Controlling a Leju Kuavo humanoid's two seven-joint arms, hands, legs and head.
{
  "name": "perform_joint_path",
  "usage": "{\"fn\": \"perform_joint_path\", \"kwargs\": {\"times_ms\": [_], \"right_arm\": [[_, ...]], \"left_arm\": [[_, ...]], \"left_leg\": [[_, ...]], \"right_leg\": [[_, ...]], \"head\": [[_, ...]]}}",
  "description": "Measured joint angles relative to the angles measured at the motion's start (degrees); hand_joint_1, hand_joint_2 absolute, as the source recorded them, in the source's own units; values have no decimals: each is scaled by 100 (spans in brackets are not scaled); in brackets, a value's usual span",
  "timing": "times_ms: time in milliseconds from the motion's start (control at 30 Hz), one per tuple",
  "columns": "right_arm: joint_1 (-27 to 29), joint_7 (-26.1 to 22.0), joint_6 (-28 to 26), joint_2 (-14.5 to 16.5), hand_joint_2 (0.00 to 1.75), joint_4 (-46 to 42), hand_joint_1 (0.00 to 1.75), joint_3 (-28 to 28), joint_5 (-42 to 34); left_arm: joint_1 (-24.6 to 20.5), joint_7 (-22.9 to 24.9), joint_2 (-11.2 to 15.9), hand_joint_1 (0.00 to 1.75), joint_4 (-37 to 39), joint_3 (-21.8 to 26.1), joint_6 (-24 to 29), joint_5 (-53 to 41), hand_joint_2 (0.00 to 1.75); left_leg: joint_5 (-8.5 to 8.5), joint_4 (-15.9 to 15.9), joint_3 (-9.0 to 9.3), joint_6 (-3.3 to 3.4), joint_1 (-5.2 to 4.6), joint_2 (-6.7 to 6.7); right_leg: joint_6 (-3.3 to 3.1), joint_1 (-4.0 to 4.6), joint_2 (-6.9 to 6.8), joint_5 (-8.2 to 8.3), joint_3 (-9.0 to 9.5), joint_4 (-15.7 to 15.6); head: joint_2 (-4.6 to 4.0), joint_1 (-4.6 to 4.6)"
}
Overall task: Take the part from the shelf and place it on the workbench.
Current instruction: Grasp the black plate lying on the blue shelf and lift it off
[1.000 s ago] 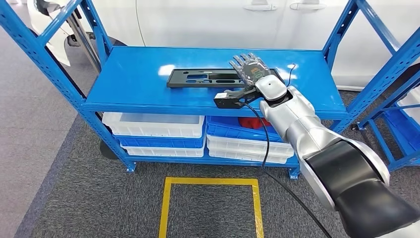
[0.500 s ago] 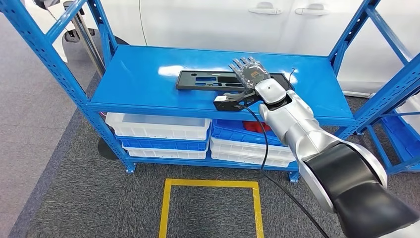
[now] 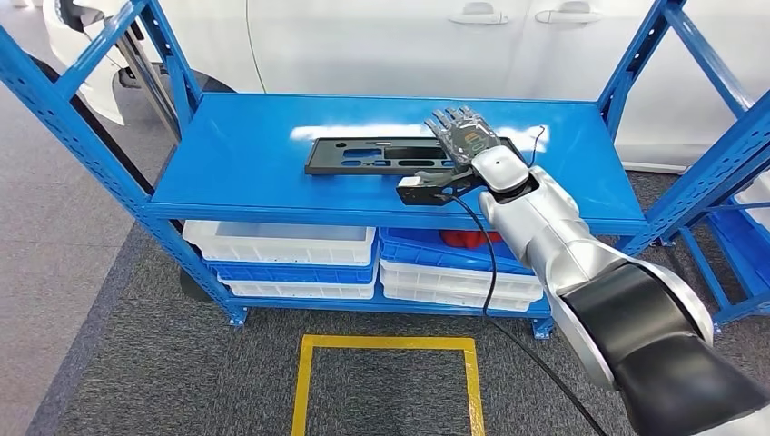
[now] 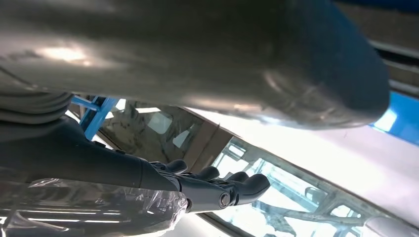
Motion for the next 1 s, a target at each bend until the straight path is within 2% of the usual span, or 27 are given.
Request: {"fn": "perform_joint_path", "kwargs": {"times_ms": [33, 67, 100, 133, 167, 267, 333, 367, 433, 467, 500, 533, 600, 633, 667, 733, 767, 833, 867, 933, 967, 1000], "right_arm": [[13, 1, -1, 0, 0, 1, 0, 1, 32], [20, 3, -2, 0, 0, 0, 0, 1, 68], [22, 7, -3, 0, 0, 0, 0, 2, 117], [23, 14, -1, 0, 0, 0, 0, 7, 162], [31, 23, 6, -1, 0, 0, 0, 16, 209], [64, 26, 93, -3, 0, -1, 0, 108, 297], [68, -28, 203, -5, 0, -2, 0, 201, 306], [72, -74, 258, -7, 0, -1, 0, 240, 306], [95, -178, 357, -7, 0, 4, 0, 291, 296], [113, -231, 397, -7, 0, 6, 0, 307, 290], [126, -276, 433, -7, 0, 7, 0, 319, 285], [131, -311, 461, -5, 0, 5, 0, 332, 283], [123, -346, 495, -4, 0, -1, 0, 350, 283], [115, -354, 501, 0, 0, -4, 0, 355, 282], [109, -358, 504, 4, 0, -6, 0, 358, 282], [104, -362, 508, 13, 0, -6, 0, 368, 282], [105, -362, 508, 17, 0, -9, 0, 373, 282], [97, -362, 509, 28, 0, -16, 0, 380, 282], [94, -362, 509, 39, 0, -20, 0, 383, 281], [100, -365, 508, 67, 0, -21, 0, 390, 279], [111, -367, 508, 79, 0, -20, 0, 395, 278], [123, -368, 508, 89, 0, -20, 0, 399, 278]], "left_arm": [[3, 4, 0, 0, 0, -3, -1, -3, 0], [4, 6, 0, 0, 0, -6, 0, -7, 0], [1, 8, 0, 0, 0, -7, 0, -12, 0], [-3, 9, 0, 0, 0, -8, -1, -20, 0], [-5, 11, 0, 0, 0, -8, -3, -29, 0], [-2, 31, 1, 0, 0, -9, -14, -75, 0], [-11, 46, 2, 0, 0, -9, -21, -108, 0], [-19, 51, 2, 0, 0, -9, -27, -118, 0], [-22, 57, 2, 0, 0, -9, -38, -128, 0], [-17, 58, 3, 0, 0, -9, -41, -127, 0], [-12, 60, 3, 0, 0, -9, -42, -127, 0], [-10, 59, 3, 0, 0, -9, -41, -125, 0], [-15, 58, -1, 0, 0, -9, -39, -120, 0], [-18, 58, -4, 0, 0, -9, -37, -117, 0], [-19, 58, -7, 0, 0, -9, -34, -114, 0], [-21, 58, -9, 0, 0, -9, -28, -107, 0], [-20, 58, -9, 0, 0, -9, -25, -103, 0], [-20, 58, -8, 0, 0, -9, -21, -96, 0], [-19, 58, -8, 0, 0, -9, -19, -93, 0], [-12, 58, -8, 0, 0, -9, -19, -91, 0], [-7, 58, -7, 0, 0, -9, -19, -91, 0], [-1, 58, -7, 0, 0, -9, -19, -91, 0]], "left_leg": [[191, -219, 64, 2, 4, 1], [422, -581, 202, 12, 7, 4], [595, -948, 363, 28, -1, 4], [698, -1242, 501, 56, -5, 3], [719, -1405, 576, 83, -10, -1], [681, -1489, 623, 178, -12, -12], [684, -1539, 675, 243, 4, -10], [679, -1555, 697, 267, 8, -8], [659, -1558, 716, 300, 2, -8], [648, -1556, 725, 309, 0, -10], [635, -1554, 740, 309, -2, -14], [619, -1551, 763, 305, -4, -18], [578, -1545, 811, 279, -10, -28], [560, -1539, 821, 259, -20, -33], [548, -1538, 820, 235, -26, -36], [537, -1552, 819, 179, -31, -37], [522, -1553, 824, 149, -28, -32], [386, -1348, 757, 97, -31, -18], [248, -1078, 635, 74, -25, -10], [-63, -305, 239, 35, -10, -7], [-134, -8, 60, 18, -3, -6], [-94, 95, -33, 7, 1, -6]], "right_leg": [[10, -2, 4, -27, 22, 12], [28, -5, 7, -60, 45, 29], [54, 5, 10, -96, 61, 53], [80, 15, 14, -125, 68, 74], [109, 25, 16, -143, 69, 85], [192, 26, 14, -167, 81, 78], [247, 14, 4, -322, -13, 318], [269, 5, -2, -473, -162, 626], [299, -3, -4, -768, -586, 1404], [306, -8, -4, -808, -753, 1665], [305, -11, -4, -726, -815, 1699], [294, -12, -4, -536, -757, 1499], [238, 0, -3, -73, -419, 705], [208, 16, -3, 60, -265, 354], [182, 33, -4, 114, -176, 143], [143, 58, -4, 88, -139, 32], [122, 43, -8, 88, -121, 17], [61, 7, -20, 87, -59, -36], [31, -7, -26, 81, -28, -53], [-6, -1, -25, 57, -4, -51], [-10, 2, -22, 43, 5, -46], [-6, 3, -20, 27, 15, -37]], "head": [[0, 0], [0, 1], [0, 0], [0, 1], [0, 1], [0, 1], [0, 1], [0, 1], [0, 1], [0, 1], [0, 1], [0, 1], [0, 1], [0, 1], [0, 1], [0, 1], [0, 1], [0, 1], [0, 1], [0, 1], [0, 1], [0, 1]]}}
